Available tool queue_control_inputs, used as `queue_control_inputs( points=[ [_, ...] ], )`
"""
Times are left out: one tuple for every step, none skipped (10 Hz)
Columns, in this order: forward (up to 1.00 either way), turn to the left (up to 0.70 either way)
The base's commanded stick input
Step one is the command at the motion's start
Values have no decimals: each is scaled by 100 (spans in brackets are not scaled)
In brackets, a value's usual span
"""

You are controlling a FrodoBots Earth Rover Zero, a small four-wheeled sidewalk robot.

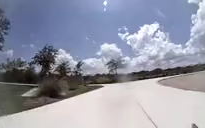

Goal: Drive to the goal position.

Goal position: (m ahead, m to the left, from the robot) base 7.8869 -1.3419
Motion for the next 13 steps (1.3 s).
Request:
queue_control_inputs(
  points=[
    [85,-35],
    [85,-1],
    [85,-1],
    [85,-1],
    [85,-1],
    [85,-1],
    [85,-1],
    [85,-1],
    [85,-7],
    [85,-31],
    [85,-35],
    [85,-35],
    [85,-35]
  ],
)
